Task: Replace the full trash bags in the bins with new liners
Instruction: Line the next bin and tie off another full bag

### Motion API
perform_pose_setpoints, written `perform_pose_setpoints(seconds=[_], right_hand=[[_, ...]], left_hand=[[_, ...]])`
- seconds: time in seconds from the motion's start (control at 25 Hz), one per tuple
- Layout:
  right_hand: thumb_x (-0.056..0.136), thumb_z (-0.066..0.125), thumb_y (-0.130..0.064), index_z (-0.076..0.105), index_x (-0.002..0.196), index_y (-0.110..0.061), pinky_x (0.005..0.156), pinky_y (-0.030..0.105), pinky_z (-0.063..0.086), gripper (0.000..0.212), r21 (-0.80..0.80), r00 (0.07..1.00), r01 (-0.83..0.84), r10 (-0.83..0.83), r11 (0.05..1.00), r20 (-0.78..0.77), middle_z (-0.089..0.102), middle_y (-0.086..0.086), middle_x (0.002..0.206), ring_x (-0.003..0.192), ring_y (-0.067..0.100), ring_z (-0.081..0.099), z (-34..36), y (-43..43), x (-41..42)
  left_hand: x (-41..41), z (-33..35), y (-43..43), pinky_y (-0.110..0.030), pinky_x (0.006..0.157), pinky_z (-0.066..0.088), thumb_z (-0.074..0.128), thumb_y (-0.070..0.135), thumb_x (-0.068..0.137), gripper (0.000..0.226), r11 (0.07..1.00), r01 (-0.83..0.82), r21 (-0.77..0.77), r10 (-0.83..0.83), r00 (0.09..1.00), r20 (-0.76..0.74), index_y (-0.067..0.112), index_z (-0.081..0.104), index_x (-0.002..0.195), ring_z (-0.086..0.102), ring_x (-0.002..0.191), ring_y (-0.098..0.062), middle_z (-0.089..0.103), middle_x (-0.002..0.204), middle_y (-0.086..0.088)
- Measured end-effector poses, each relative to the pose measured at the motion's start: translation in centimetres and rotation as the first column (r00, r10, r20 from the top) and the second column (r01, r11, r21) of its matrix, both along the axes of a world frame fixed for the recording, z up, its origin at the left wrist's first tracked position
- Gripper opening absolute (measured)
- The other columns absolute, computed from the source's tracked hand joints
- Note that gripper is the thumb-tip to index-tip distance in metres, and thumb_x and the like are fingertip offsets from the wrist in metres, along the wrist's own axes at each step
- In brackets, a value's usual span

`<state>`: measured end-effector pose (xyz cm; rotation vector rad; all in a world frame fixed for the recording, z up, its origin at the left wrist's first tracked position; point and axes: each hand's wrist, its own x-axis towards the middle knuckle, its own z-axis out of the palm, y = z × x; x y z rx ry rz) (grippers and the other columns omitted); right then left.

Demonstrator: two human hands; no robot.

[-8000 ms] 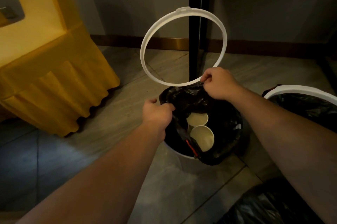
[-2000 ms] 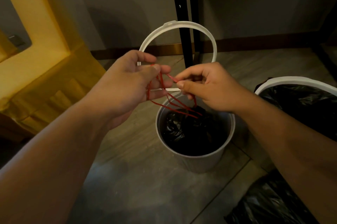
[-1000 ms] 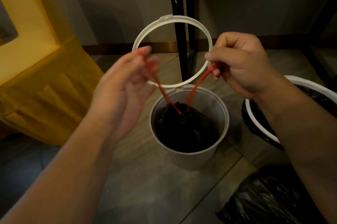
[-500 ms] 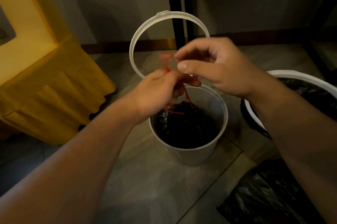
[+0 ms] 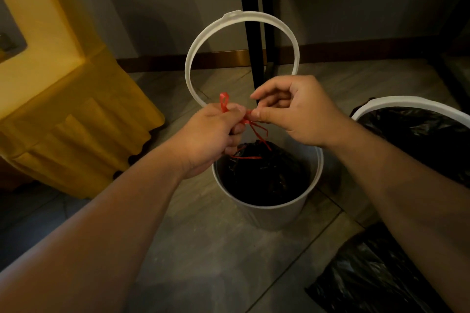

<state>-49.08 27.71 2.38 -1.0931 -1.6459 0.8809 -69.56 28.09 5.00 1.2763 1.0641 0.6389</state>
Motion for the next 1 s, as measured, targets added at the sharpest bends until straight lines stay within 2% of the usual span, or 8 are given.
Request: perform_pose_setpoints(seconds=[0.12, 0.28, 0.36, 0.48, 0.6, 0.68, 0.8, 1.0], right_hand=[[0.089, 0.081, -0.003, 0.072, 0.115, -0.008, 0.083, 0.041, 0.065, 0.028, 0.05, 1.0, 0.004, -0.003, 0.999, -0.022, 0.076, 0.009, 0.094, 0.088, 0.019, 0.076, -0.3, 0.3, -0.5], [0.081, 0.083, -0.002, 0.061, 0.137, -0.01, 0.067, 0.029, 0.061, 0.06, -0.306, 0.879, -0.269, 0.104, 0.913, -0.464, 0.077, 0.011, 0.085, 0.073, 0.018, 0.073, -0.9, 0.0, -0.2], [0.08, 0.082, 0.002, 0.054, 0.148, -0.011, 0.067, 0.03, 0.061, 0.074, -0.41, 0.916, -0.305, 0.147, 0.86, -0.373, 0.079, 0.01, 0.084, 0.072, 0.019, 0.073, -1.6, -0.4, -1.2], [0.087, 0.08, -0.001, 0.073, 0.126, -0.016, 0.085, 0.041, 0.064, 0.042, -0.3, 0.978, -0.209, 0.199, 0.931, -0.065, 0.08, 0.007, 0.094, 0.088, 0.02, 0.077, -2.1, -0.3, -2.9], [0.091, 0.079, -0.019, 0.081, 0.103, -0.021, 0.083, 0.043, 0.061, 0.013, -0.137, 0.97, -0.067, 0.097, 0.988, 0.222, 0.076, -0.003, 0.095, 0.09, 0.013, 0.072, -2.1, -0.2, -3.5], [0.091, 0.078, -0.024, 0.08, 0.099, -0.022, 0.073, 0.032, 0.054, 0.009, 0.013, 0.935, 0.02, -0.023, 1.0, 0.353, 0.063, -0.008, 0.097, 0.088, 0.008, 0.06, -2.0, -0.4, -4.0], [0.095, 0.069, -0.018, 0.072, 0.106, -0.022, 0.073, 0.028, 0.051, 0.012, 0.122, 0.919, 0.005, -0.052, 0.993, 0.39, 0.061, -0.006, 0.1, 0.089, 0.009, 0.058, -1.9, -0.5, -4.5], [0.097, 0.065, -0.01, 0.075, 0.116, -0.02, 0.088, 0.034, 0.061, 0.024, 0.043, 0.961, 0.01, -0.021, 0.999, 0.275, 0.076, -0.005, 0.102, 0.097, 0.008, 0.071, -2.6, -0.8, -4.2]], left_hand=[[-0.5, -1.1, 0.3, -0.022, 0.051, 0.04, 0.05, 0.019, 0.111, 0.017, 0.993, -0.12, 0.021, 0.119, 0.993, 0.018, 0.016, 0.062, 0.099, 0.044, 0.054, -0.008, 0.053, 0.065, 0.004], [-1.7, -1.5, 1.4, -0.026, 0.062, 0.055, 0.066, 0.021, 0.104, 0.007, 0.942, -0.327, 0.081, 0.327, 0.945, 0.017, 0.015, 0.069, 0.102, 0.068, 0.07, -0.013, 0.074, 0.078, 0.0], [-2.0, -1.3, 1.5, -0.027, 0.067, 0.056, 0.074, 0.025, 0.099, 0.007, 0.927, -0.272, 0.258, 0.292, 0.956, -0.043, 0.019, 0.074, 0.096, 0.074, 0.076, -0.015, 0.079, 0.084, -0.004], [-2.5, -0.8, 0.4, -0.017, 0.067, 0.058, 0.079, 0.035, 0.094, 0.005, 0.831, -0.019, 0.555, 0.225, 0.925, -0.307, 0.032, 0.078, 0.091, 0.077, 0.082, -0.006, 0.08, 0.086, 0.01], [-3.1, -0.4, -1.3, -0.024, 0.078, 0.062, 0.08, 0.033, 0.09, 0.007, 0.806, 0.126, 0.578, 0.145, 0.905, -0.4, 0.037, 0.081, 0.096, 0.076, 0.094, -0.002, 0.079, 0.096, 0.018], [-3.1, -0.4, -2.2, -0.032, 0.085, 0.062, 0.08, 0.027, 0.09, 0.011, 0.837, 0.085, 0.541, 0.141, 0.922, -0.362, 0.032, 0.082, 0.1, 0.076, 0.095, -0.003, 0.08, 0.097, 0.016], [-3.2, -1.0, -2.8, -0.035, 0.091, 0.063, 0.076, 0.017, 0.095, 0.018, 0.862, -0.019, 0.506, 0.191, 0.938, -0.291, 0.024, 0.082, 0.11, 0.077, 0.095, -0.007, 0.082, 0.097, 0.01], [-3.4, -2.5, -3.7, -0.025, 0.082, 0.062, 0.075, 0.018, 0.096, 0.017, 0.826, -0.109, 0.554, 0.314, 0.904, -0.29, 0.032, 0.08, 0.105, 0.076, 0.089, 0.0, 0.081, 0.091, 0.015]])
